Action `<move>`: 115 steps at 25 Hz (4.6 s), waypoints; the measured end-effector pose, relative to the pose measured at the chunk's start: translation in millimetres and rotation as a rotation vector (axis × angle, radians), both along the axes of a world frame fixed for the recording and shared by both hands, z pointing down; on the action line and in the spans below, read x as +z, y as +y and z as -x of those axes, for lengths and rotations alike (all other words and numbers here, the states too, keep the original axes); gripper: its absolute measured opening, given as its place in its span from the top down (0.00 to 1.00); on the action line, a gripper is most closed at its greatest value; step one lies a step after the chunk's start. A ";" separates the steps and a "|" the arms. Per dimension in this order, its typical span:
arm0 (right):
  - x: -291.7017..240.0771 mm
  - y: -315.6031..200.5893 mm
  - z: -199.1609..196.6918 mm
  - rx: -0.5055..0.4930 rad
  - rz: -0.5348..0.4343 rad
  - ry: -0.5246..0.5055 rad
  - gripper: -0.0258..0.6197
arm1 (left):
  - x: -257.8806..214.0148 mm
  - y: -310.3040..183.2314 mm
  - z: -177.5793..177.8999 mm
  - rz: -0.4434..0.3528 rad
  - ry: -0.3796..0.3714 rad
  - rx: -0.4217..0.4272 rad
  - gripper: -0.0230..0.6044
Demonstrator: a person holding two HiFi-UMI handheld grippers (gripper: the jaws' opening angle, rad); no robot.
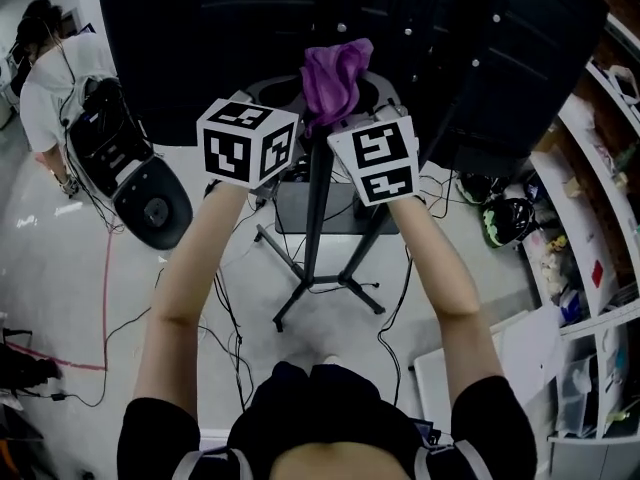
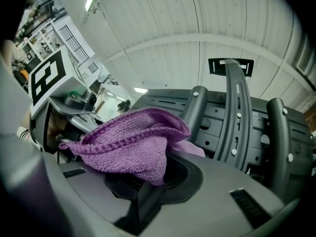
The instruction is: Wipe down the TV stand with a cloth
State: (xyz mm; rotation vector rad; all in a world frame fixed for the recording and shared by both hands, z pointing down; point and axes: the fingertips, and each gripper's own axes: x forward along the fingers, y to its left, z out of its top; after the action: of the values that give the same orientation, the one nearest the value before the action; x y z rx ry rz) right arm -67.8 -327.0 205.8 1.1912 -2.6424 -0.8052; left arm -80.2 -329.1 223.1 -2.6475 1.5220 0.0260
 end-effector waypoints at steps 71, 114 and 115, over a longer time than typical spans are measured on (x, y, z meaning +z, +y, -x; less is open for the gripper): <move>225.0 12.2 -108.3 0.113 0.347 -0.021 0.86 | 239.8 30.5 -115.5 0.428 0.048 0.258 0.95; -459.7 -77.4 -108.9 0.235 -0.636 -0.005 0.86 | -456.0 -74.0 -108.5 -0.513 -0.062 0.078 0.95; -460.3 -77.4 -109.3 0.233 -0.640 -0.010 0.86 | -456.1 -74.8 -108.5 -0.507 -0.052 0.081 0.95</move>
State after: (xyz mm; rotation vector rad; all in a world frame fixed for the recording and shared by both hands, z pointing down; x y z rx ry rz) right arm 41.5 -404.4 -254.5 1.5905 -2.2413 -1.6625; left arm 28.3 -403.9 -233.0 -2.2795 1.1941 0.3025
